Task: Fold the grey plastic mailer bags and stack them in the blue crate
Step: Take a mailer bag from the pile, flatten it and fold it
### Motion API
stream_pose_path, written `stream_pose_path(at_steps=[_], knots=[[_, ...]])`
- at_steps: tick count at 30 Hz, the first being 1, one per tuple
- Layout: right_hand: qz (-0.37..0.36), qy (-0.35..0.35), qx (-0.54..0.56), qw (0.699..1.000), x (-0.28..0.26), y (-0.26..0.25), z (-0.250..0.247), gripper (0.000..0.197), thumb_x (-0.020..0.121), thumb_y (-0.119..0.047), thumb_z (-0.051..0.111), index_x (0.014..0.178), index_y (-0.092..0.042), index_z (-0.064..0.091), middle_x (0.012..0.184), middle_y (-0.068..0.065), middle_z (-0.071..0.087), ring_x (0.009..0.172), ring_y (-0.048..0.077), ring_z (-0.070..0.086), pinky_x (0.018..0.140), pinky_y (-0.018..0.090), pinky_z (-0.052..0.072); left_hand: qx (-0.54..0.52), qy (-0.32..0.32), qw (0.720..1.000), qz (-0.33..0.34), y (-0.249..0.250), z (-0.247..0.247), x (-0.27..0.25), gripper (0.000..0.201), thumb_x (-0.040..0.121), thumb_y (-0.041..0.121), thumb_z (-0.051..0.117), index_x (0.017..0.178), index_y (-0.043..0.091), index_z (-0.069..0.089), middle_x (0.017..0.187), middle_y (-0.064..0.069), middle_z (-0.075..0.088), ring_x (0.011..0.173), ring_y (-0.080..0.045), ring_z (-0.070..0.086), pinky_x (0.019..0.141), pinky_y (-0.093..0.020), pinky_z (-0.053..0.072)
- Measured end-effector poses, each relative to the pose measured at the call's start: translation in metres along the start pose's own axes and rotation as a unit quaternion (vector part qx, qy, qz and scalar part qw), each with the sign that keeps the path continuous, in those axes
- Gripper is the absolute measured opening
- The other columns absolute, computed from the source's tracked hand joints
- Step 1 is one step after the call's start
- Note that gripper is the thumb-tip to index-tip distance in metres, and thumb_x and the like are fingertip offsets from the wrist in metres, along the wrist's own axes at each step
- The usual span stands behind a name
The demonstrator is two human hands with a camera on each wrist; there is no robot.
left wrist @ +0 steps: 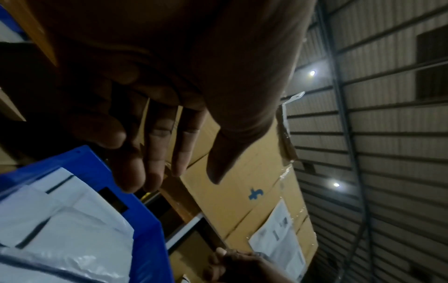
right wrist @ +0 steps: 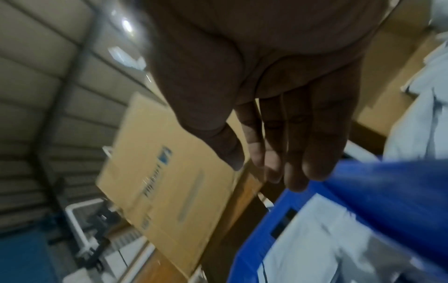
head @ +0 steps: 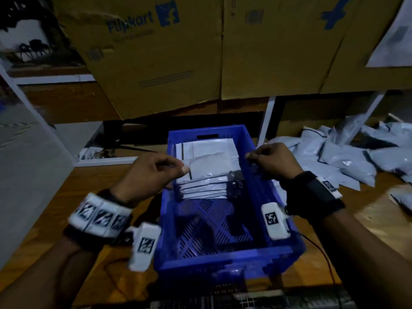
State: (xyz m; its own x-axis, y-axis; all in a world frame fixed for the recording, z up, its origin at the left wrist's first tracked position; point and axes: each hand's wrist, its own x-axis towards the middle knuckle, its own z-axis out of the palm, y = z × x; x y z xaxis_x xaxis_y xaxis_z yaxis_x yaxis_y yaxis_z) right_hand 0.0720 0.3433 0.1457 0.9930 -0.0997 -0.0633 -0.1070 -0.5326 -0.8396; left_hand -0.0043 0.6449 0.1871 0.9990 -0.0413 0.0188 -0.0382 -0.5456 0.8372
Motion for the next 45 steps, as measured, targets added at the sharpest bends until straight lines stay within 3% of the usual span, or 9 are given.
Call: stream_pose_path(at_steps=[3, 8, 15, 18, 23, 33, 39, 42, 45], knots=[[0.002, 0.004, 0.039, 0.999, -0.025, 0.013, -0.03, 0.023, 0.094, -0.024, 0.073, 0.087, -0.003, 0.075, 0.08, 0.017, 0.075, 0.068, 0.028, 0.074, 0.057, 0.033, 0.056, -0.027, 0.005, 0.999, 0.018, 0.014, 0.019, -0.025, 0.014, 0.087, 0.023, 0.079, 0.092, 0.01, 0.076, 0.074, -0.012, 0.074, 0.058, -0.018, 0.067, 0.042, -0.016, 0.04], [-0.004, 0.009, 0.035, 0.999, -0.041, 0.055, -0.085, 0.019, 0.092, -0.024, 0.073, 0.085, -0.006, 0.077, 0.085, 0.015, 0.077, 0.073, 0.026, 0.077, 0.065, 0.043, 0.062, -0.064, 0.005, 0.998, 0.019, 0.041, 0.097, -0.02, 0.021, 0.088, 0.019, 0.079, 0.097, 0.0, 0.075, 0.083, -0.014, 0.075, 0.056, -0.012, 0.067, 0.04, -0.014, 0.04], [-0.001, 0.037, 0.088, 0.995, -0.084, 0.16, -0.197, 0.022, 0.093, -0.026, 0.076, 0.09, -0.005, 0.075, 0.085, 0.011, 0.077, 0.073, 0.026, 0.076, 0.056, 0.033, 0.057, -0.092, -0.008, 0.993, 0.077, 0.137, 0.254, -0.024, 0.014, 0.091, 0.016, 0.076, 0.09, 0.002, 0.075, 0.084, -0.025, 0.072, 0.057, -0.019, 0.063, 0.039, -0.016, 0.041], [0.019, 0.055, 0.097, 0.994, -0.101, 0.223, -0.255, 0.021, 0.094, -0.026, 0.075, 0.087, -0.006, 0.074, 0.085, 0.015, 0.077, 0.073, 0.028, 0.076, 0.056, 0.034, 0.054, -0.108, -0.034, 0.99, 0.083, 0.171, 0.337, -0.028, 0.018, 0.089, 0.023, 0.079, 0.091, 0.005, 0.075, 0.08, -0.011, 0.075, 0.06, -0.023, 0.069, 0.043, -0.02, 0.043], [0.042, 0.076, 0.08, 0.993, -0.113, 0.296, -0.326, 0.023, 0.096, -0.029, 0.071, 0.086, -0.009, 0.074, 0.085, 0.007, 0.077, 0.072, 0.02, 0.076, 0.066, 0.042, 0.061, -0.122, -0.065, 0.989, 0.061, 0.196, 0.441, -0.029, 0.019, 0.089, 0.025, 0.079, 0.097, 0.008, 0.076, 0.083, -0.009, 0.076, 0.062, -0.023, 0.07, 0.045, -0.015, 0.043], [0.098, 0.1, 0.087, 0.986, -0.07, 0.389, -0.381, 0.015, 0.095, -0.024, 0.073, 0.093, -0.009, 0.074, 0.087, 0.009, 0.077, 0.073, 0.019, 0.076, 0.06, 0.035, 0.058, -0.191, -0.134, 0.972, -0.021, 0.181, 0.576, 0.043, 0.017, 0.088, 0.024, 0.081, 0.096, 0.01, 0.074, 0.072, -0.004, 0.069, 0.056, -0.017, 0.065, 0.052, -0.033, 0.047], [0.116, 0.14, 0.031, 0.983, -0.041, 0.441, -0.43, 0.012, 0.091, -0.023, 0.076, 0.081, -0.019, 0.077, 0.075, -0.002, 0.076, 0.068, 0.015, 0.073, 0.061, 0.039, 0.06, -0.171, -0.187, 0.966, -0.052, 0.174, 0.653, 0.097, 0.028, 0.081, 0.04, 0.083, 0.099, 0.021, 0.073, 0.076, -0.001, 0.071, 0.059, -0.016, 0.068, 0.046, -0.025, 0.044], [0.167, 0.146, 0.035, 0.974, -0.023, 0.47, -0.451, 0.008, 0.089, -0.021, 0.079, 0.083, -0.018, 0.077, 0.078, 0.001, 0.077, 0.071, 0.023, 0.075, 0.061, 0.042, 0.059, -0.146, -0.206, 0.965, -0.073, 0.177, 0.688, 0.112, 0.026, 0.079, 0.042, 0.083, 0.096, 0.025, 0.072, 0.076, -0.001, 0.072, 0.059, -0.017, 0.069, 0.052, -0.028, 0.047], [0.187, 0.167, 0.036, 0.967, 0.004, 0.506, -0.471, 0.011, 0.086, -0.034, 0.08, 0.091, -0.025, 0.076, 0.087, -0.001, 0.078, 0.08, 0.025, 0.075, 0.072, 0.048, 0.063, -0.117, -0.21, 0.968, -0.076, 0.192, 0.724, 0.124, 0.043, 0.066, 0.061, 0.081, 0.095, 0.031, 0.071, 0.09, 0.005, 0.076, 0.083, -0.016, 0.073, 0.074, -0.036, 0.059]])
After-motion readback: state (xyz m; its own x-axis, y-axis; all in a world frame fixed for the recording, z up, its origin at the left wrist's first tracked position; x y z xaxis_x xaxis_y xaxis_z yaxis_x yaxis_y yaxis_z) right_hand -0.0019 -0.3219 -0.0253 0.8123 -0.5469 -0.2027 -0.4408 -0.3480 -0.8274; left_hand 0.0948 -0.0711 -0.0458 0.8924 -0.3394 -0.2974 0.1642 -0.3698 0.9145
